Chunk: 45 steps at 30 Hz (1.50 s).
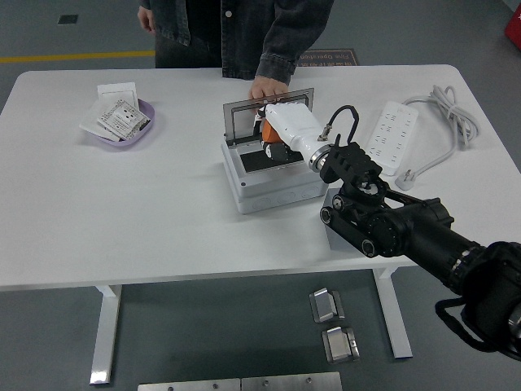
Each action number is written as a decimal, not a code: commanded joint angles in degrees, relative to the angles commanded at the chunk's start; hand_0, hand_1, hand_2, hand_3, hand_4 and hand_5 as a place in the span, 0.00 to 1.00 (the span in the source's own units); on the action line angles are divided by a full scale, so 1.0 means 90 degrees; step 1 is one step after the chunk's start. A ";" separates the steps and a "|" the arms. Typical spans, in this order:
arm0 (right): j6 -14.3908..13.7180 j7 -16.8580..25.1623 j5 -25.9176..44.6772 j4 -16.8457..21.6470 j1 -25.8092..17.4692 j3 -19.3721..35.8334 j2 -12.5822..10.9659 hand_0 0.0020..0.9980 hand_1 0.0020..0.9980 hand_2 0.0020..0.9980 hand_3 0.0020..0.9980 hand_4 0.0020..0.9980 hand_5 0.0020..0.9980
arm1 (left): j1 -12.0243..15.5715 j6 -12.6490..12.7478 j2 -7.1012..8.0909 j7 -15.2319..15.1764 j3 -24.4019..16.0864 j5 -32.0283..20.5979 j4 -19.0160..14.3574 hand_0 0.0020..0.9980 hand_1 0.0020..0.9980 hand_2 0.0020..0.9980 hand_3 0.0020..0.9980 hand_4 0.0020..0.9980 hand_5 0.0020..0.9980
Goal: Pick up the cylinder from the cube,place it in the box,flap close box
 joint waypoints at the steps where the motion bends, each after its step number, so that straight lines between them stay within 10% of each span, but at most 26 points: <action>1: 0.0024 0.0025 -0.0030 -0.0001 0.0003 0.0028 0.0000 0.07 0.14 0.27 0.28 0.00 0.00 | -0.0005 0.0000 0.0001 -0.0004 0.0006 -0.0004 0.0000 0.69 0.74 0.71 0.80 0.75 0.44; 7: 0.0118 0.0092 -0.0177 -0.0003 0.0001 0.0042 0.0000 0.09 0.16 0.28 0.27 0.00 0.00 | -0.0022 0.0000 0.0005 -0.0008 0.0018 -0.0008 0.0000 0.69 0.74 0.71 0.80 0.75 0.44; 8: 0.0108 0.0090 -0.0196 -0.0006 -0.0002 0.0019 0.0000 0.19 0.23 0.42 0.50 0.27 0.06 | -0.0024 -0.0002 0.0006 -0.0006 0.0016 -0.0004 0.0000 0.69 0.74 0.71 0.80 0.75 0.44; 13: 0.0006 0.0075 -0.0300 -0.0010 -0.0014 -0.0095 0.0000 0.19 0.23 0.42 0.50 0.27 0.06 | -0.0042 -0.0008 0.0003 -0.0012 0.0036 -0.0006 0.0000 0.69 0.74 0.71 0.80 0.75 0.44; 14: -0.0006 0.0063 -0.0322 -0.0012 -0.0015 -0.0113 0.0000 0.29 0.34 0.48 0.57 0.74 0.15 | -0.0047 -0.0009 0.0000 -0.0015 0.0038 -0.0007 0.0000 0.69 0.74 0.70 0.79 0.74 0.44; 19: -0.0041 0.0028 -0.0398 -0.0024 -0.0020 -0.0180 0.0000 0.29 0.34 0.48 0.57 0.74 0.15 | -0.0058 -0.0011 -0.0019 -0.0027 0.0066 -0.0022 0.0000 0.69 0.74 0.70 0.79 0.74 0.44; 20: -0.0045 0.0024 -0.0408 -0.0024 -0.0021 -0.0189 0.0000 0.31 0.36 0.48 0.55 0.88 0.23 | -0.0058 -0.0011 -0.0020 -0.0027 0.0069 -0.0023 0.0000 0.69 0.74 0.70 0.79 0.74 0.44; 31: -0.0089 0.0029 -0.0473 -0.0001 -0.0058 -0.0224 0.0000 0.35 0.40 0.49 0.55 0.90 0.23 | -0.0054 -0.0005 -0.0040 -0.0047 0.0103 -0.0050 0.0000 0.69 0.74 0.70 0.79 0.74 0.44; 32: -0.0087 0.0031 -0.0475 0.0000 -0.0063 -0.0224 0.0000 0.53 0.50 0.57 0.57 0.90 0.23 | -0.0054 -0.0007 -0.0042 -0.0050 0.0116 -0.0058 0.0000 0.69 0.74 0.70 0.79 0.74 0.44; 45: 0.0005 0.0057 -0.0588 0.0017 -0.0060 -0.0034 0.0000 0.63 0.51 0.59 0.59 0.89 0.23 | -0.0068 -0.0049 -0.0062 -0.0080 0.0251 -0.0071 0.0000 0.69 0.74 0.68 0.76 0.72 0.43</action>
